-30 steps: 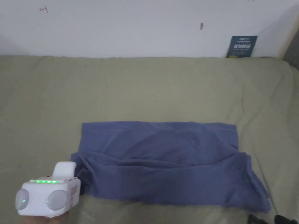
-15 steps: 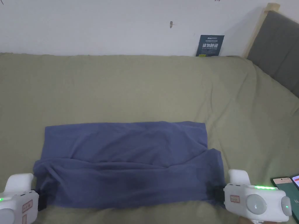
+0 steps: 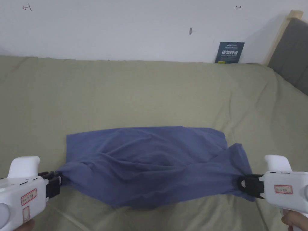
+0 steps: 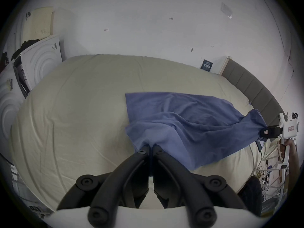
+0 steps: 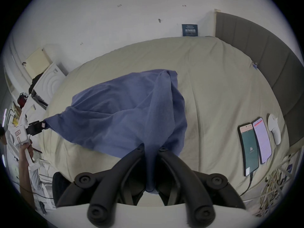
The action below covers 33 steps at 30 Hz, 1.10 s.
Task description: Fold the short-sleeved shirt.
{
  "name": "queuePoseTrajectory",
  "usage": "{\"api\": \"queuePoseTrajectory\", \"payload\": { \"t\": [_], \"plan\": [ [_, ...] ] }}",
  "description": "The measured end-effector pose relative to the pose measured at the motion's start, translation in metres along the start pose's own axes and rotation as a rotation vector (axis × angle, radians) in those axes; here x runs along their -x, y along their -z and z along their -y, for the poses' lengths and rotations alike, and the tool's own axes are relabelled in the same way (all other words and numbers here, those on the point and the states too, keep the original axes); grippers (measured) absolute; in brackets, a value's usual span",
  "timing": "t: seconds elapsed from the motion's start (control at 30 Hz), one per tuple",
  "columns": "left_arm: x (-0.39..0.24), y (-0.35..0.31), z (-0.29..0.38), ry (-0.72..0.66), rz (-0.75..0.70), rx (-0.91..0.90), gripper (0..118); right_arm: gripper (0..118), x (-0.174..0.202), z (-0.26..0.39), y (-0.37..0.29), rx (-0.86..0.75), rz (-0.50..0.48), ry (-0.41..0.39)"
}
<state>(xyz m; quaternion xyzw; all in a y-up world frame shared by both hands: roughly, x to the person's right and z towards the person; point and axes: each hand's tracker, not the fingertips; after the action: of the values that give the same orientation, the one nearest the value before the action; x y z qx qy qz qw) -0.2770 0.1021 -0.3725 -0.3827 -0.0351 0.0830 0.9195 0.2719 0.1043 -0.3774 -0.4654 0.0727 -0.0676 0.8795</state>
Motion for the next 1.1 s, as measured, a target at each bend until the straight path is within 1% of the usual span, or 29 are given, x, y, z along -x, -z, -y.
{"api": "queuePoseTrajectory", "payload": {
  "t": [0.13,0.23,0.33,0.43,0.5,0.63,0.67,0.7,0.73,0.77,0.8,0.83,0.9,0.93,1.0,1.03,1.1],
  "plan": [
    [0.007,-0.027,0.009,0.013,-0.013,-0.029,2,10,0.003,0.007,-0.02,0.01,-0.019,-0.029],
    [0.019,-0.042,0.021,0.0,-0.026,-0.034,2,10,-0.003,0.02,-0.032,0.013,-0.043,-0.023],
    [0.025,-0.056,0.04,-0.009,-0.045,-0.01,2,10,-0.008,0.037,-0.034,0.051,-0.048,-0.036],
    [0.034,-0.06,0.065,-0.039,-0.078,0.036,2,10,-0.015,0.061,-0.025,0.115,-0.032,-0.028],
    [0.04,-0.057,0.082,-0.048,-0.081,0.082,2,10,-0.022,0.078,-0.011,0.162,-0.02,0.002],
    [0.042,-0.037,0.112,-0.061,-0.095,0.148,3,12,-0.026,0.107,0.021,0.196,-0.001,0.017],
    [0.042,-0.031,0.116,-0.053,-0.1,0.156,13,19,-0.026,0.112,0.026,0.192,0.01,0.019],
    [0.04,-0.03,0.12,-0.048,-0.111,0.149,56,49,-0.026,0.116,0.029,0.182,0.027,0.018],
    [0.041,-0.03,0.122,-0.052,-0.13,0.139,96,78,-0.024,0.118,0.03,0.178,0.089,0.009],
    [0.04,-0.032,0.124,-0.048,-0.141,0.134,115,101,-0.02,0.12,0.028,0.17,0.142,0.0],
    [0.038,-0.039,0.125,-0.036,-0.152,0.107,118,112,-0.015,0.122,0.023,0.135,0.148,-0.019],
    [0.034,-0.05,0.127,-0.014,-0.156,0.047,118,112,-0.008,0.123,0.014,0.086,0.136,-0.043],
    [0.023,-0.074,0.125,0.021,-0.151,-0.043,118,112,0.011,0.124,-0.012,-0.035,0.143,-0.078],
    [0.018,-0.086,0.124,0.038,-0.145,-0.091,118,112,0.021,0.126,-0.027,-0.129,0.132,-0.09],
    [0.006,-0.109,0.126,0.071,-0.151,-0.191,118,113,0.041,0.134,-0.055,-0.325,0.077,-0.109],
    [-0.001,-0.118,0.126,0.09,-0.165,-0.229,118,113,0.055,0.137,-0.071,-0.401,0.054,-0.133],
    [-0.007,-0.125,0.129,0.115,-0.231,-0.255,118,110,0.072,0.14,-0.082,-0.443,0.054,-0.18]
  ]
}}
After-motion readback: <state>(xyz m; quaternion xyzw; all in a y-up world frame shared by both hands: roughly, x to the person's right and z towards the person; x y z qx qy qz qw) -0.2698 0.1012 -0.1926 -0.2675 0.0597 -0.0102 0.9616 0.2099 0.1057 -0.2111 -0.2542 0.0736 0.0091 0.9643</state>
